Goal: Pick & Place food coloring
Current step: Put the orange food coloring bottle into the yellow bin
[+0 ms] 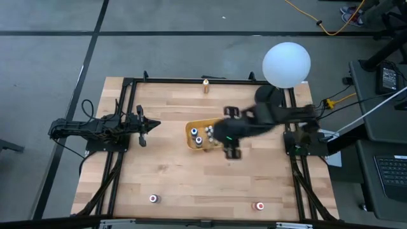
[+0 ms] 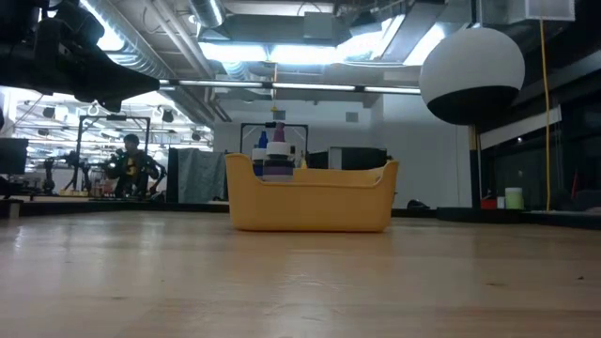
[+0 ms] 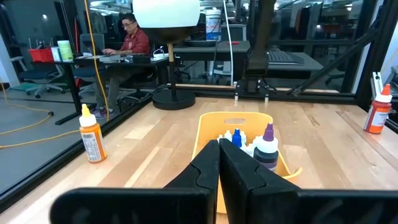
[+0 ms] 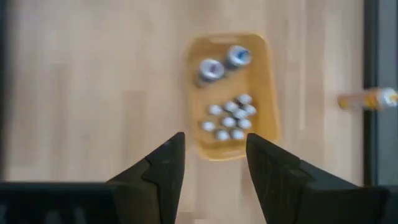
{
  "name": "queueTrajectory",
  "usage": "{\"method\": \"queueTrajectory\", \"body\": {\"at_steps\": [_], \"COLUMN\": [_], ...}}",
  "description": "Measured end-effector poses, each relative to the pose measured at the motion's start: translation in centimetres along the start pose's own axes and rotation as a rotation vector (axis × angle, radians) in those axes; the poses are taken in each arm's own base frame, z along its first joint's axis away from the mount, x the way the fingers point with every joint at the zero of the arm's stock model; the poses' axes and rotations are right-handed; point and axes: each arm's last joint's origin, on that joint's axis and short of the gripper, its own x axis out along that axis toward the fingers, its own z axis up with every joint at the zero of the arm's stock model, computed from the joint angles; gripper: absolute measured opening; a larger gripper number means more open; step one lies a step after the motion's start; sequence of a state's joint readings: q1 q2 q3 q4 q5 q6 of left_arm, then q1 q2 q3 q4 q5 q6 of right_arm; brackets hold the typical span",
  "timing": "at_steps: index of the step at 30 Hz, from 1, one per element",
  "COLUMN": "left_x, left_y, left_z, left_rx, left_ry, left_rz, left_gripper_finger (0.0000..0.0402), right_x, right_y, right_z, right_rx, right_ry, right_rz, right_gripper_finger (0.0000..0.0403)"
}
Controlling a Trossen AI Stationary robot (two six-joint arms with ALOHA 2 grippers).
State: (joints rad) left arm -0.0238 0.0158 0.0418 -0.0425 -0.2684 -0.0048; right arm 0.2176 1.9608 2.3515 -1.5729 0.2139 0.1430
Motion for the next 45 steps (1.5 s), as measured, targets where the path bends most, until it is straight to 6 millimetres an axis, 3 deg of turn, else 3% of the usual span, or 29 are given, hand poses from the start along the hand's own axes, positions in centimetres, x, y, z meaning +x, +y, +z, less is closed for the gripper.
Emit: {"method": "queueTrajectory", "body": {"at_steps": [5,9,13,21,25,30,35,40,45], "left_x": [0.0,0.0,0.0,0.0,0.0,0.0,0.0,0.0,0.0], "left_y": [0.0,0.0,0.0,0.0,0.0,0.0,0.0,0.0,0.0], "left_z": [0.0,0.0,0.0,0.0,0.0,0.0,0.0,0.0,0.0], "left_rx": [0.0,0.0,0.0,0.0,0.0,0.0,0.0,0.0,0.0], "left_ry": [0.0,0.0,0.0,0.0,0.0,0.0,0.0,0.0,0.0], "left_rz": [0.0,0.0,0.0,0.0,0.0,0.0,0.0,0.0,0.0], "left_gripper_finger": [0.001,0.001,0.0006,0.001,0.001,0.0007,0.0006,0.0007,0.001], "right_x": [-6.2,-8.8,-10.0,-10.0,-9.3,-5.9,-2.1,0.8,3.8], "right_y": [4.7,8.2,10.8,15.0,16.6,18.5,19.4,20.3,21.3], "right_z": [-3.2,-5.4,-7.0,-8.6,-9.2,-10.9,-12.7,-13.5,-14.2], "right_rx": [-0.142,-0.183,-0.155,-0.021,0.073,0.227,0.403,0.542,0.677], "right_ry": [-0.133,-0.162,-0.158,-0.082,-0.029,0.195,0.405,0.438,0.45], "right_rz": [0.11,0.231,0.285,0.335,0.332,0.289,0.181,0.127,0.135], "right_gripper_finger": [0.0172,0.0172,0.0172,0.0172,0.0172,0.0183,0.0244,0.0323,0.0347]}}
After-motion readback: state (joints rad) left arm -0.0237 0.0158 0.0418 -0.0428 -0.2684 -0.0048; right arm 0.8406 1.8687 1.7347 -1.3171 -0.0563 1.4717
